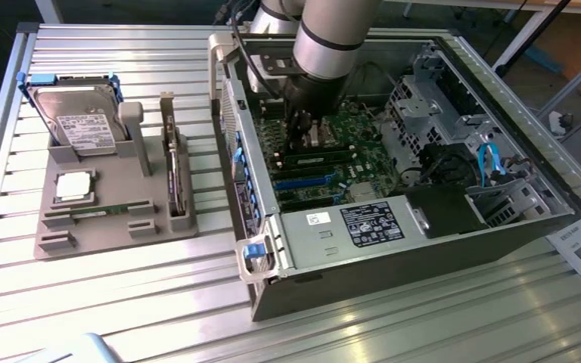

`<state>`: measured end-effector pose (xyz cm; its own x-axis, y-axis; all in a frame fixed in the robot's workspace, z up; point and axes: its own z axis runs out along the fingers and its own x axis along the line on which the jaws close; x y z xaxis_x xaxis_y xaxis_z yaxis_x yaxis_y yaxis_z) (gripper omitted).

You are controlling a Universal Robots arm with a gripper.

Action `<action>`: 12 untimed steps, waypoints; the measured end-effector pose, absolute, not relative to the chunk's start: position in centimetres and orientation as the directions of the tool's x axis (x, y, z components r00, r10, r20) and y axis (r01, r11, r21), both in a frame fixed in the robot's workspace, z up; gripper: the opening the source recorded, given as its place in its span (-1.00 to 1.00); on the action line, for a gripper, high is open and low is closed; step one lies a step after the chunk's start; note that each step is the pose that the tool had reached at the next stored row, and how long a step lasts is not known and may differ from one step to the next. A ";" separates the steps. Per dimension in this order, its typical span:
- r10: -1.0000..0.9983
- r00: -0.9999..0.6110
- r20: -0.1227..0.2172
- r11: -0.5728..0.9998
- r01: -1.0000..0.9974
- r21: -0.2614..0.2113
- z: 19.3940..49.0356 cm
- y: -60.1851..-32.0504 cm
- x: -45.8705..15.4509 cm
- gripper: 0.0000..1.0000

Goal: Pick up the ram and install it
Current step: 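Press down the ram until it locks into place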

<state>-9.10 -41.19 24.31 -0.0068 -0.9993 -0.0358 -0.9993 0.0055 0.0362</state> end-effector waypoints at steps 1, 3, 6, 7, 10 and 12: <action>-0.999 -0.007 -0.036 0.006 -0.999 0.036 24.3 -41.2 -9.1 -0.80; -0.999 -0.007 -0.036 0.005 -0.999 0.036 24.3 -41.2 -9.1 -0.80; -0.999 -0.007 -0.036 0.005 -0.999 0.036 24.3 -41.2 -9.1 -0.80; -0.999 -0.007 -0.036 0.005 -0.999 0.036 24.2 -41.2 -9.1 -0.80; -0.999 -0.007 -0.036 0.006 -0.999 0.036 24.1 -41.2 -9.2 -0.80; -0.999 -0.007 -0.036 0.005 -0.999 0.036 24.0 -41.2 -9.3 -0.80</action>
<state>-9.27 -41.23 24.00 -0.0067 -0.9993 -0.0358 -0.9993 0.0054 0.0363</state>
